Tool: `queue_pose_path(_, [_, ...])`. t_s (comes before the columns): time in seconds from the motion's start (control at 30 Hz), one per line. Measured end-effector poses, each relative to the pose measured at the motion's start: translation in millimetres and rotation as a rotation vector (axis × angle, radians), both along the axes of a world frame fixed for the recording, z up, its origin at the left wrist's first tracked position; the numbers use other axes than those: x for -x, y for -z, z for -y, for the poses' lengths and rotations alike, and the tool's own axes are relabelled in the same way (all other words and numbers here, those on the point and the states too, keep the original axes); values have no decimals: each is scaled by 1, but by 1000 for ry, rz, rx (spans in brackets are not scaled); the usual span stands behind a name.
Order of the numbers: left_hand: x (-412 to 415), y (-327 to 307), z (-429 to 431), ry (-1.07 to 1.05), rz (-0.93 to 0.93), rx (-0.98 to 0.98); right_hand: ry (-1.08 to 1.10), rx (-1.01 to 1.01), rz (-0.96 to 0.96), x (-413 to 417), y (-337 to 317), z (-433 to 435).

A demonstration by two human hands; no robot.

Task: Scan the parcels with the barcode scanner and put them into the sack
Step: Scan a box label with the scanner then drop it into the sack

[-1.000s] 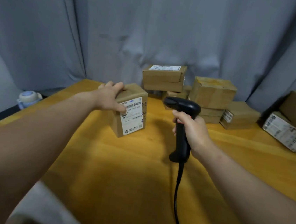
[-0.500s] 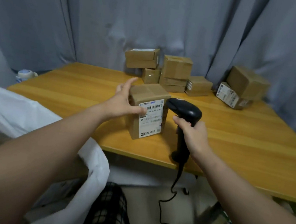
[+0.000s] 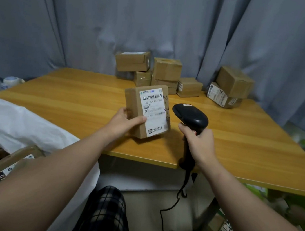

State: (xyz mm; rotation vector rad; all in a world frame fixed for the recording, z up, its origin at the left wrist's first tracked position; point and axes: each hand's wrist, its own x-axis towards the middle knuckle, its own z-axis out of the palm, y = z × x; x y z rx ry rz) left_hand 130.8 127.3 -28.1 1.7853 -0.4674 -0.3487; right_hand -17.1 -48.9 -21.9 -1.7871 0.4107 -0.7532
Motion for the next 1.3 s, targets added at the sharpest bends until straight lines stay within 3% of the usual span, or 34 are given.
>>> queue_pose_path(0.27, [14, 0, 35, 23, -92, 38, 47, 234, -25, 18, -25, 5])
queue_pose_path(0.6, [20, -1, 46, 0, -137, 111, 89, 204, -7, 37, -16, 6])
queue_pose_path(0.9, [24, -3, 50, -10, -19, 80, 35, 209, 28, 43, -15, 6])
queue_pose_path(1.3, [25, -6, 51, -38, 7, 75, 28, 194, 35, 46, -14, 5])
